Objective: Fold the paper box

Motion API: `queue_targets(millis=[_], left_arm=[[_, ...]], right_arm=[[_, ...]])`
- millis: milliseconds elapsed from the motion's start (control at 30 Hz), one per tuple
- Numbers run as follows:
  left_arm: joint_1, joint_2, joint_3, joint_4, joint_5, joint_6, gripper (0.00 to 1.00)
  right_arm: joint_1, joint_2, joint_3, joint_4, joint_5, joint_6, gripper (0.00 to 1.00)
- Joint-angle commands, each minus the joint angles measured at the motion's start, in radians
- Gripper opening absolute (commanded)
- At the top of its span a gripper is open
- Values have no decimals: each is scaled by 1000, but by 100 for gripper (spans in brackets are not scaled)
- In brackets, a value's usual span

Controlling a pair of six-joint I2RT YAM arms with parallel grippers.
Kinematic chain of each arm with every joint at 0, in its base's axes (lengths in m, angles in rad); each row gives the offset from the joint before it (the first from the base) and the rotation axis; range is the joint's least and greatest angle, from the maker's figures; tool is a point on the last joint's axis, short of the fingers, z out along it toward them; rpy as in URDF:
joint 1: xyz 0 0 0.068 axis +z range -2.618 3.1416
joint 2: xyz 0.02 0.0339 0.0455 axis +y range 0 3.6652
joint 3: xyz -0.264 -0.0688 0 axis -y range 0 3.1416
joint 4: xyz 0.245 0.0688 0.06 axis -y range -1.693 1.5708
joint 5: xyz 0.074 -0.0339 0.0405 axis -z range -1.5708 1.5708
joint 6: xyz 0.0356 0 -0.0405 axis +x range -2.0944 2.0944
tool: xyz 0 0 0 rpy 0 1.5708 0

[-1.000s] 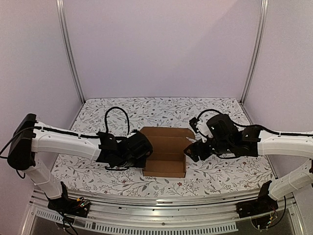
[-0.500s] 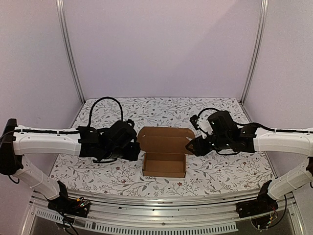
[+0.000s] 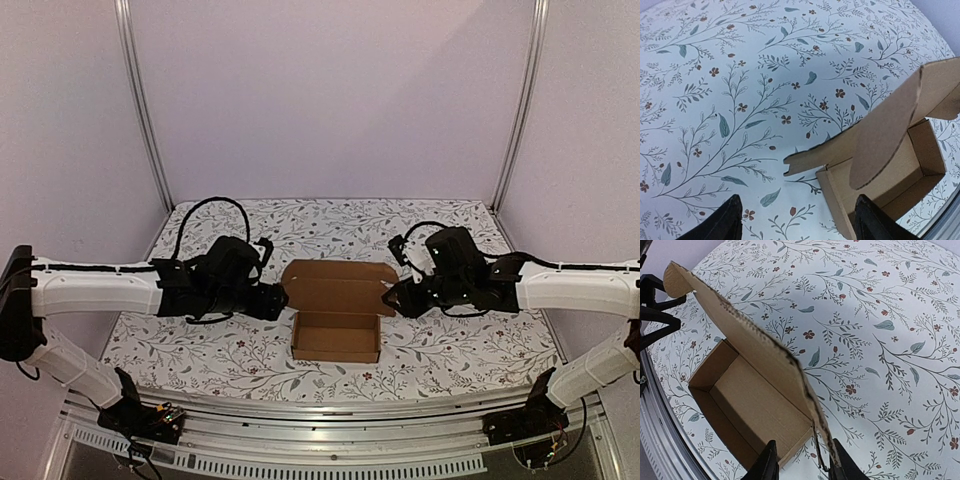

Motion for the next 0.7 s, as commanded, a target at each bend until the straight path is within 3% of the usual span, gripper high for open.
queue_targets(millis=[0, 300, 533, 667], left_arm=[[22, 27, -2, 101, 67, 85, 76], [77, 48, -15, 152, 64, 140, 75], [99, 70, -27, 225, 155, 181, 72], [103, 92, -33, 272, 195, 213, 67]], right_arm=[[-8, 21, -17, 12, -21, 2, 31], [-8, 16, -22, 12, -27, -7, 19], [-8, 12, -25, 12, -11, -9, 1], [-8, 3, -26, 13, -9, -10, 0]])
